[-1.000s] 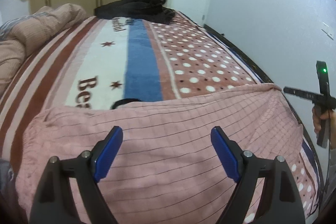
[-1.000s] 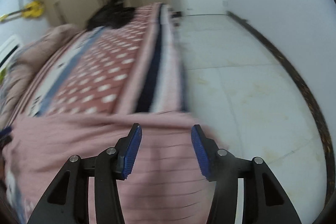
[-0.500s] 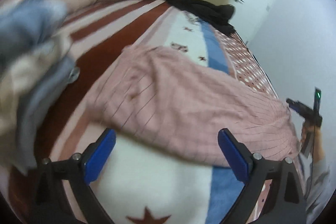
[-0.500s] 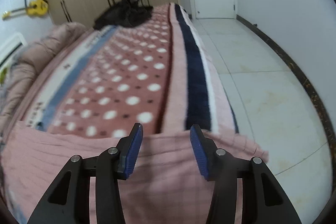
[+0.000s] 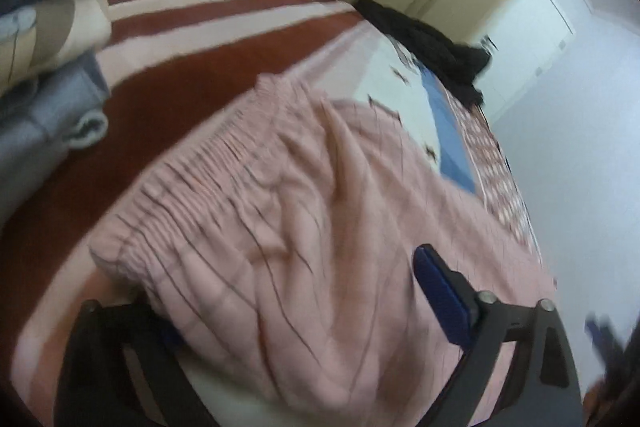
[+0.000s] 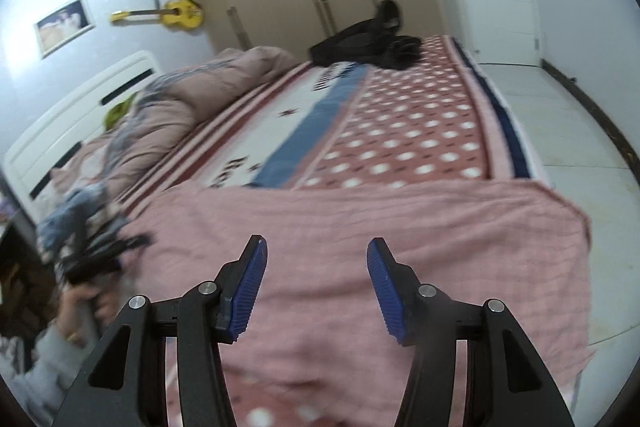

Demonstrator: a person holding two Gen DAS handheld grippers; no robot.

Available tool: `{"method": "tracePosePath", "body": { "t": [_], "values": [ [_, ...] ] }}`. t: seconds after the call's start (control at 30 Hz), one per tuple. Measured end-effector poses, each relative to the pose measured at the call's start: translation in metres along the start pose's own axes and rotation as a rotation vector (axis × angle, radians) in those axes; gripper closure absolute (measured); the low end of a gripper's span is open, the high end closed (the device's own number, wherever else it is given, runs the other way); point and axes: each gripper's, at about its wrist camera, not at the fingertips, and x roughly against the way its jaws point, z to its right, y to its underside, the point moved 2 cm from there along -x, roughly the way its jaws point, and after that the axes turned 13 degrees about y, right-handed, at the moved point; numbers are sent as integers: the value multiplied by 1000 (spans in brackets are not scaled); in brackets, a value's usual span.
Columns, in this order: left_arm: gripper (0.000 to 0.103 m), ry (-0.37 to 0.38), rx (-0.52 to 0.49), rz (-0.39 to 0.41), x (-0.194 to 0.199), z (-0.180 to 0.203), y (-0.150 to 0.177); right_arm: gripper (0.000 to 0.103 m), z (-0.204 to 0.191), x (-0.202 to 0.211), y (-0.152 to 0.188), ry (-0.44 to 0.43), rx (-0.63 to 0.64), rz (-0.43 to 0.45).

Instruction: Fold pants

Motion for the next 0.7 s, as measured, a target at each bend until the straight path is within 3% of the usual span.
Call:
{"method": "tracePosePath", "body": {
  "t": [0.2, 0.23, 0.3, 0.5, 0.7],
  "values": [
    [86, -36, -44, -25, -15, 2, -17, 55, -33, 13, 17, -6, 49, 3],
    [91, -32, -38, -18, -14, 1, -19, 55, -37, 14, 19, -3, 53, 3],
    [95, -47, -59, 6, -6, 3, -24, 55, -40, 17, 22, 2, 49, 3],
    [97, -80, -250, 88, 32, 37, -52, 55, -41, 23, 24, 14, 40, -7],
    [96, -86, -282, 139, 68, 43, -85, 55, -44, 38, 28, 21, 35, -3]
  ]
}}
